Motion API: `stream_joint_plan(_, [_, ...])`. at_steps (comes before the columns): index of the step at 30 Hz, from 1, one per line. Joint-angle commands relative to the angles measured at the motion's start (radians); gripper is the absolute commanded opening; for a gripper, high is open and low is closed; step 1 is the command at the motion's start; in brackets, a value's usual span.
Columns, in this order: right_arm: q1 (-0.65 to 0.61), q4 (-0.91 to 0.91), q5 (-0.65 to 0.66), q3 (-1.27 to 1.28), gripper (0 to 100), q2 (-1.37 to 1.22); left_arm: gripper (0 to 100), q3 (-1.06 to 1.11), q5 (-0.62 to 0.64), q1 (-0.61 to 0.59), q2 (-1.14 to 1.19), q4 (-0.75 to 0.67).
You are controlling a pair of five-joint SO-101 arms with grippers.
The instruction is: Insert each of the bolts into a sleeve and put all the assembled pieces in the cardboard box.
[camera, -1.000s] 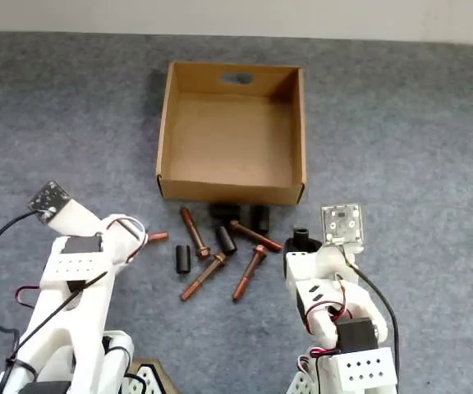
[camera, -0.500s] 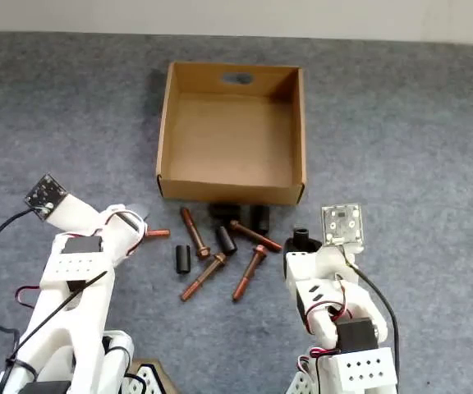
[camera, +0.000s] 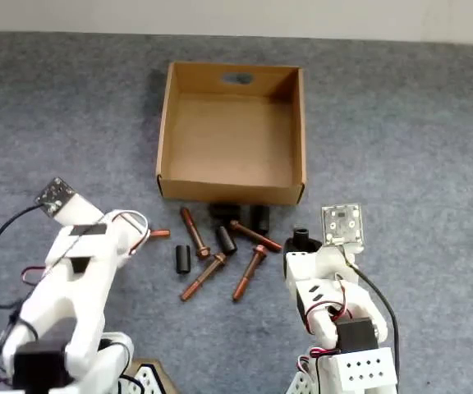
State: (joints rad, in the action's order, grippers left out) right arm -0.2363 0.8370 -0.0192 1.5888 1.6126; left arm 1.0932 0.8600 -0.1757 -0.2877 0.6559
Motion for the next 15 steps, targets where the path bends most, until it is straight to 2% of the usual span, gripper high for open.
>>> stream_joint_plan(1, [0.01,0.004,-0.002,-0.004,0.5,0.016,29,-0.087,0.006,-0.008,0.084,-0.014])
stream_joint_plan(5, [0.01,0.004,-0.002,-0.004,0.5,0.016,26,-0.097,0.006,-0.008,0.09,-0.008])
stream_joint_plan(9, [0.01,0.004,-0.002,-0.004,0.5,0.016,7,-0.151,-0.026,-0.004,0.09,0.081])
stream_joint_plan(10, [0.01,0.004,-0.002,-0.004,0.5,0.016,2,-0.177,-0.081,-0.004,0.09,0.114])
stream_joint_plan(11, [0.01,0.004,-0.002,-0.004,0.5,0.016,0,-0.203,-0.152,-0.004,0.09,0.158])
stream_joint_plan(13, [0.01,0.004,-0.002,-0.004,0.5,0.016,3,-0.266,-0.273,-0.004,0.088,0.27])
stream_joint_plan(15, [0.01,0.004,-0.002,-0.004,0.5,0.016,1,-0.338,-0.379,-0.002,0.088,0.384])
